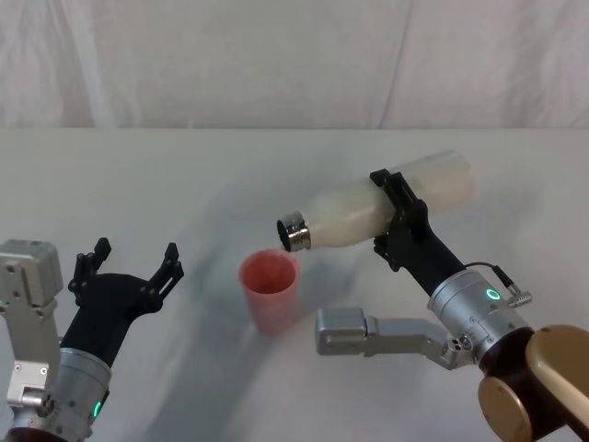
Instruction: Grasp the thermos with one hand and pour water into the cup lid.
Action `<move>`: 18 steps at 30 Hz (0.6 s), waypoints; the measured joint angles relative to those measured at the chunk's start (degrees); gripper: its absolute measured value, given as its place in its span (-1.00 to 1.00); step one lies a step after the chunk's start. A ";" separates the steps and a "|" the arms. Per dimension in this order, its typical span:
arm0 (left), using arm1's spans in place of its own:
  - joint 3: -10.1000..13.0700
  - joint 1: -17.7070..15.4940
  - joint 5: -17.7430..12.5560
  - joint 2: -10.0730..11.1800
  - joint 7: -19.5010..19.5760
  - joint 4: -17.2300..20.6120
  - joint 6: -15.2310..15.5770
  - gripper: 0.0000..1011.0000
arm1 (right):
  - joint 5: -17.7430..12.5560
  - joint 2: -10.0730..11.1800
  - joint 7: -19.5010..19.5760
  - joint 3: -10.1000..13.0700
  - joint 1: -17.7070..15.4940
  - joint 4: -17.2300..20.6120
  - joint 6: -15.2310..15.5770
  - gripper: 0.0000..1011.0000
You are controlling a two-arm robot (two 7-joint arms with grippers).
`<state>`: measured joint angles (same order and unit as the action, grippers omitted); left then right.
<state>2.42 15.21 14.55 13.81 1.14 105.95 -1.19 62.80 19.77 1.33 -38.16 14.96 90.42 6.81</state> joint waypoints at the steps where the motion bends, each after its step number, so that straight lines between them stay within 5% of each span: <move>1: 0.00 0.00 0.00 0.00 0.00 0.00 0.00 0.98 | 0.00 0.00 0.00 0.00 0.00 0.00 0.00 0.90; 18: 0.00 0.00 0.00 0.00 0.00 0.00 0.00 0.98 | -10.52 -3.11 -0.59 5.66 -3.78 0.71 -2.33 0.90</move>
<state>2.41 15.21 14.54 13.80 1.14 105.95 -1.19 52.28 16.66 0.75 -32.50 11.17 91.12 4.48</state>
